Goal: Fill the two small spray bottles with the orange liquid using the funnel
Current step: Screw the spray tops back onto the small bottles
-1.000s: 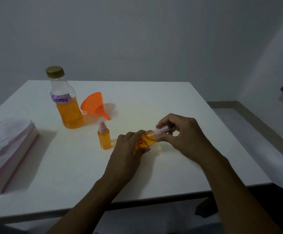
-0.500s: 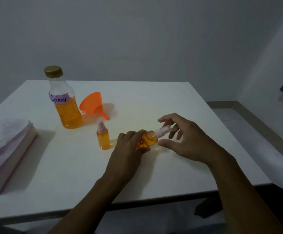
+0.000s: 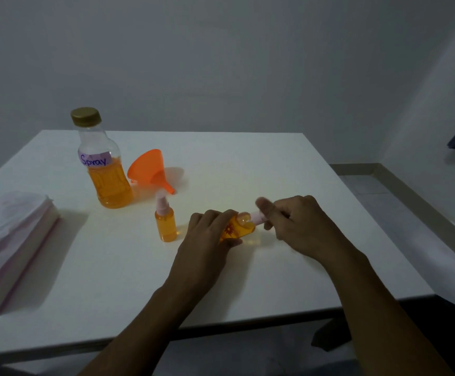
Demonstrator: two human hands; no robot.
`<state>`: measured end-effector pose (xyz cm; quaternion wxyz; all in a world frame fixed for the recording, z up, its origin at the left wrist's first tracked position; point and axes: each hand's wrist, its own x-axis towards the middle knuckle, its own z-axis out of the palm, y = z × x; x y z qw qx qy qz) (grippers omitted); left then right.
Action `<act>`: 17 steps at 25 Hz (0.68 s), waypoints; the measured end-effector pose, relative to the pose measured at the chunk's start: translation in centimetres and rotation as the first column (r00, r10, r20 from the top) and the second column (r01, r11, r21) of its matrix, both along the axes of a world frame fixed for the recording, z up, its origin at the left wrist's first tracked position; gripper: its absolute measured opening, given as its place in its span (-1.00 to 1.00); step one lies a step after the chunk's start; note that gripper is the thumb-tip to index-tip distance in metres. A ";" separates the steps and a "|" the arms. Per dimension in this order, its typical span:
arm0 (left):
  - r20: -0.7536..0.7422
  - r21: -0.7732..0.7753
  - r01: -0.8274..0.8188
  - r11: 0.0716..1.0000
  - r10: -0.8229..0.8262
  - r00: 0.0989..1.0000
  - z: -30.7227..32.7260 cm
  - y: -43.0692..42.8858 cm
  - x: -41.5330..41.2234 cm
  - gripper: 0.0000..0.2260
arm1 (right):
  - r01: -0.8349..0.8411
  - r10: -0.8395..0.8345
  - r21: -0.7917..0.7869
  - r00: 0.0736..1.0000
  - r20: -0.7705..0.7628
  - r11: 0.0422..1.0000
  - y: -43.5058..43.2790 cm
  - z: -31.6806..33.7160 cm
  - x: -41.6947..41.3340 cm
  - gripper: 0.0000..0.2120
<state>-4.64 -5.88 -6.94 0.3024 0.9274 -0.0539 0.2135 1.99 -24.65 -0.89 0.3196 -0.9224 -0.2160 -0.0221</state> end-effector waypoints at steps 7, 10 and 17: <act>0.005 -0.007 0.039 0.999 -0.039 0.999 0.3 0.2 0.0 -0.58 | -0.151 0.149 0.118 0.989 0.025 0.982 -0.6 -0.7 -0.1 -0.82; 0.000 -0.003 0.071 0.997 -0.071 0.997 0.6 0.3 -0.1 -0.57 | -0.089 0.088 0.066 0.996 0.019 0.994 0.3 -0.7 0.3 -0.51; -0.042 -0.052 0.180 0.982 -0.183 0.982 1.3 0.9 -0.1 -0.60 | -0.183 0.181 0.058 0.983 0.037 0.982 -0.3 -0.3 0.2 -0.70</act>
